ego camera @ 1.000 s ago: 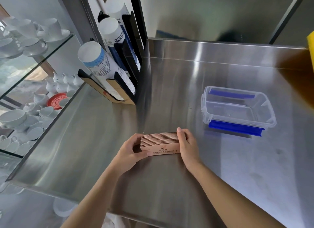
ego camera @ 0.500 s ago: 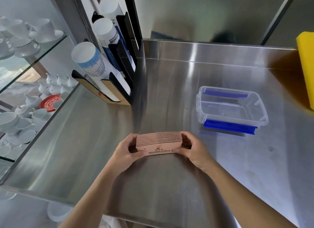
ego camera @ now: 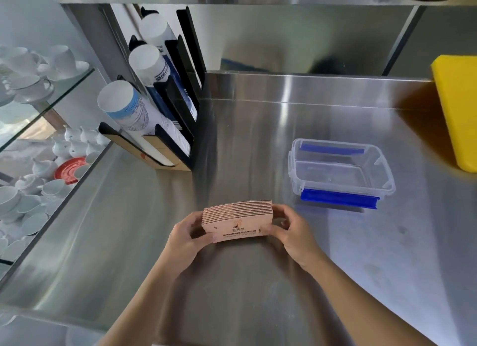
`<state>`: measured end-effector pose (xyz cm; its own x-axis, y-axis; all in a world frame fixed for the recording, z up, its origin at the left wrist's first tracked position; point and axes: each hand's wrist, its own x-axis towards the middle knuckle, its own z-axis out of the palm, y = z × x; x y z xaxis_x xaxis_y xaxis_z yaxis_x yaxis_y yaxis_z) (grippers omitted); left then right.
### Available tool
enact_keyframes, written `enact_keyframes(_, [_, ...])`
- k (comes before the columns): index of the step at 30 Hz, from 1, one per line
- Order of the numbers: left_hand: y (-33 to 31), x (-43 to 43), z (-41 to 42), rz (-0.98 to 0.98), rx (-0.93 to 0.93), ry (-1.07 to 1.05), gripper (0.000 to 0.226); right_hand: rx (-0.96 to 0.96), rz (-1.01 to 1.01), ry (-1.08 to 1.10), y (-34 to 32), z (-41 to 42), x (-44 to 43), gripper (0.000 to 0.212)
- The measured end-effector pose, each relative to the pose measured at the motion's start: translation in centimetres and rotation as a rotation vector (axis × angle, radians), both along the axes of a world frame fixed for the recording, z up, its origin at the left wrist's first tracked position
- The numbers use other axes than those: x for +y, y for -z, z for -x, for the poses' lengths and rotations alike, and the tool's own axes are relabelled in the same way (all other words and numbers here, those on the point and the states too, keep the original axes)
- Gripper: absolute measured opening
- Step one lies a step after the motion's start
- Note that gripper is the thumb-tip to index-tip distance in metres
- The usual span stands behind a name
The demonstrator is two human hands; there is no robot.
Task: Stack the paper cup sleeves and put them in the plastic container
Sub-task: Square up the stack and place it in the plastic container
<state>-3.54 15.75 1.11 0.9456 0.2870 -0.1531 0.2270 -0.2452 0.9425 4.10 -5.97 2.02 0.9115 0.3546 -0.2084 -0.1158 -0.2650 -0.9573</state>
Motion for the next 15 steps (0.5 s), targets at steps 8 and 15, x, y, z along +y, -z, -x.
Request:
enact_keyframes(8, [-3.8, -4.1, -4.5, 0.222, -0.144, -0.145, 0.036, 0.034, -0.219, 0.305, -4.1, -2.6, -3.2, 0.039])
enact_keyframes(15, [-7.4, -10.9, -10.7, 0.164, -0.153, -0.198, 0.037, 0.122, -0.318, 0.528, -8.0, -6.1, -7.9, 0.029])
